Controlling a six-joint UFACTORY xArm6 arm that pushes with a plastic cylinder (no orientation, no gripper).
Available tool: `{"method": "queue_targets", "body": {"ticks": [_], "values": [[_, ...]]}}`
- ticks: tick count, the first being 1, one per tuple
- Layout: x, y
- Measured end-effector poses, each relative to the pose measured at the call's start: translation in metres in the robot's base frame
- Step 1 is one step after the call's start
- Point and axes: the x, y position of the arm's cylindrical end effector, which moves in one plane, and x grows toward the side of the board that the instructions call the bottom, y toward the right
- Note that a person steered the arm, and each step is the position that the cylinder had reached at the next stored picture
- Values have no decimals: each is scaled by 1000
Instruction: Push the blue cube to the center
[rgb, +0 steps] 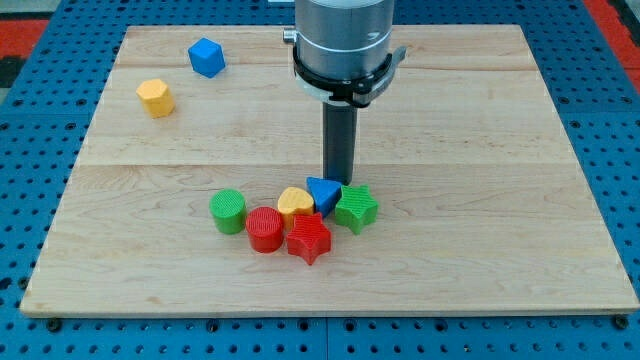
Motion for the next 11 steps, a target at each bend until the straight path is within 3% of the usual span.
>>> {"method": "queue_targets", "body": {"ticks": [1,3,4,5,6,8,9,10,11], "values": [[-34,-8],[-175,-28],[-231,-63],[-251,-134],[-230,-177],[-150,-186],[-130,-188],[-150,-193],[-133,-231]]}}
